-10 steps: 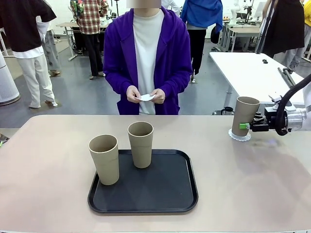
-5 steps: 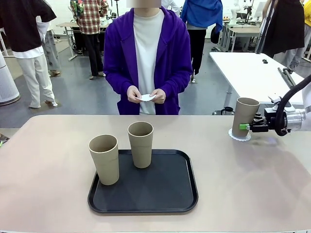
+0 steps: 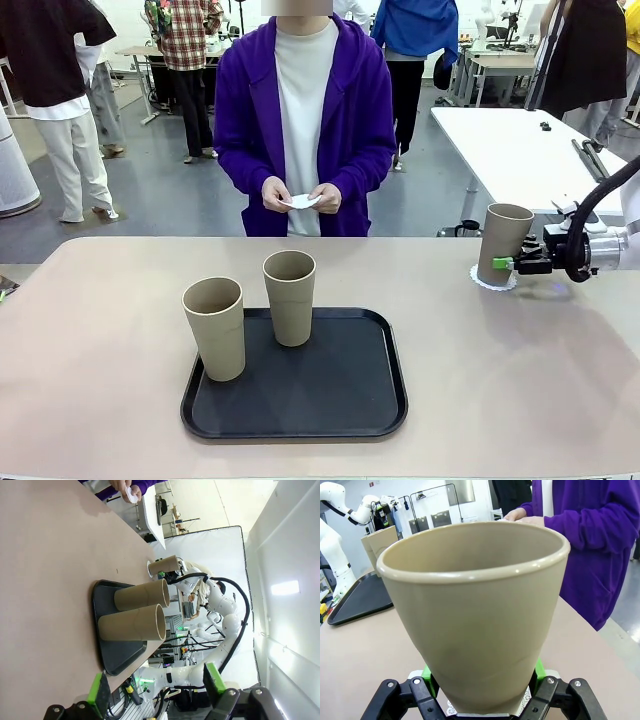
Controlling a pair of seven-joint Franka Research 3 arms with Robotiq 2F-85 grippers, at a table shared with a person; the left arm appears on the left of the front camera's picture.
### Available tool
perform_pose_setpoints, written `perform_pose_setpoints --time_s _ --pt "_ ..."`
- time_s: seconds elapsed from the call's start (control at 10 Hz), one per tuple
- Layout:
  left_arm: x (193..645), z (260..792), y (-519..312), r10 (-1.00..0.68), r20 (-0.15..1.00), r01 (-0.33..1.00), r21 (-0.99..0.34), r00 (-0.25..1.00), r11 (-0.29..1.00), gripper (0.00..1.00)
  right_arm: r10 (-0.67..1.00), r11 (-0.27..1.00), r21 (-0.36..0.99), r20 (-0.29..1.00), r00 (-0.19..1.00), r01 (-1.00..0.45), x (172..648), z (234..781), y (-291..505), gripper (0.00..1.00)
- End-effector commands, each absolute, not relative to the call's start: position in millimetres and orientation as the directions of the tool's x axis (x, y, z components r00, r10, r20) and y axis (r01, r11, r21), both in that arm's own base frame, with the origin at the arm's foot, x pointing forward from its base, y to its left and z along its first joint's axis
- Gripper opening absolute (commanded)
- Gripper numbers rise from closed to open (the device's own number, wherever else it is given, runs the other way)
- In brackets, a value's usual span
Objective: Place coasters on the table and set cups on them.
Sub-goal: Pick up one Reusable plastic cup and place it on a coaster set by the human.
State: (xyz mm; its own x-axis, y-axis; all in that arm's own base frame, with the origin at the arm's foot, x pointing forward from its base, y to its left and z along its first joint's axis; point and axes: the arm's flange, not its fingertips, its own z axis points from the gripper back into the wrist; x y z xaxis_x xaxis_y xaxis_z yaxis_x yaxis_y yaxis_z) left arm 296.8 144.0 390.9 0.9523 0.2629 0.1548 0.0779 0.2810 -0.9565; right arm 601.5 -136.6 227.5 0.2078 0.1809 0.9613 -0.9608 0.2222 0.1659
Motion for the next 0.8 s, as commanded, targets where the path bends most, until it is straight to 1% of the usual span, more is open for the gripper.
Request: perform_pose_setpoints --time_s 0.0,0.1,0.2,0.7 --pt "296.3 391.1 144.5 0.265 0.169 0.095 -0.958 0.949 0.272 1.00 0.199 0.211 0.146 0.962 0.189 -0.966 607.1 223.0 -141.1 0.81" --pt "296.3 391.1 144.5 0.265 0.169 0.095 -0.958 0.949 0.272 1.00 0.205 0.216 0.146 0.960 0.191 -0.965 606.9 223.2 -141.0 0.97" --pt "296.3 391.1 144.5 0.265 0.169 0.095 -0.958 0.949 0.272 1.00 0.211 0.216 0.147 0.958 0.193 -0.965 606.5 223.1 -140.4 1.00" --pt "296.3 391.1 144.5 0.265 0.169 0.095 -0.958 0.949 0.272 1.00 0.285 0.230 0.125 0.940 0.190 -0.965 604.7 224.9 -140.6 1.00"
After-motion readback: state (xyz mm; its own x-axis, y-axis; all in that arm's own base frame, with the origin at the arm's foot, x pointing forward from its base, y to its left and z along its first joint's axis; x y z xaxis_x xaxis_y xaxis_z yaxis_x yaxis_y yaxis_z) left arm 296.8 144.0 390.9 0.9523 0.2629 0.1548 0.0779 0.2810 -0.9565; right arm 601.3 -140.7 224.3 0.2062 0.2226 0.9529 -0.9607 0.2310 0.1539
